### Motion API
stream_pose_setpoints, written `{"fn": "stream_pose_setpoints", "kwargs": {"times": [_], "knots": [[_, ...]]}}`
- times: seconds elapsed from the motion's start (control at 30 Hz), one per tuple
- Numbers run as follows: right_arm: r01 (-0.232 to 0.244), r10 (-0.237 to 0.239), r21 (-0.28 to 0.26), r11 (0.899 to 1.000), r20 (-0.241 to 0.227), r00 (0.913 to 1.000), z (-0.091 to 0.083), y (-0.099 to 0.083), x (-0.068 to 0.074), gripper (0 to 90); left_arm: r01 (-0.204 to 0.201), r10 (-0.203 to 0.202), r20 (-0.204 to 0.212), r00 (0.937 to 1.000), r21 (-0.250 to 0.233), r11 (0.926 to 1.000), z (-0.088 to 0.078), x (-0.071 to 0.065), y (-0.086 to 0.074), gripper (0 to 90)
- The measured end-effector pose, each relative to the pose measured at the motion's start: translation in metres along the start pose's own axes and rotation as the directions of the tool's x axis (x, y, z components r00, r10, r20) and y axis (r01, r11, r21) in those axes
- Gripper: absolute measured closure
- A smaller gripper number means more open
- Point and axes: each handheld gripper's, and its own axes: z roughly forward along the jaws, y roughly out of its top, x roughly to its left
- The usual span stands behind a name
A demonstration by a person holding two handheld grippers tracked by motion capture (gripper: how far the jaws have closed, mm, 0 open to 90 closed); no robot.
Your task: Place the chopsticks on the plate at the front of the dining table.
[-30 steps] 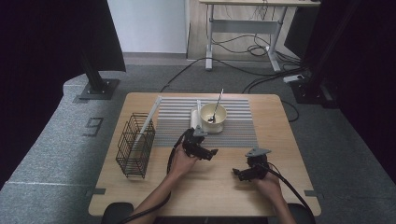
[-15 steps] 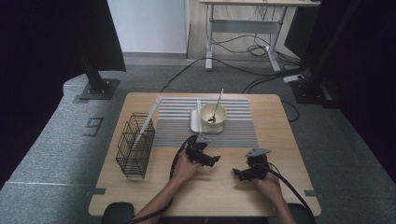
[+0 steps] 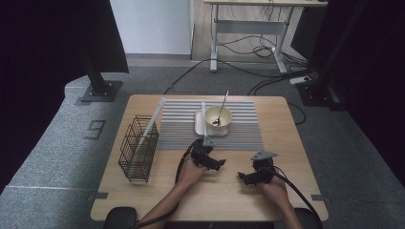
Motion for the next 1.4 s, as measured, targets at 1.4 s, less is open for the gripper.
{"fn": "stream_pose_setpoints", "kwargs": {"times": [1.4], "knots": [[0.0, 0.0, 0.0, 1.0, 0.0, 1.0, 0.0, 0.0, 0.0, 0.0, 0.015, -0.013, -0.039, 0.9992, 0.039, 0.9991, -0.006, 0.005, -0.007, 0.0]]}}
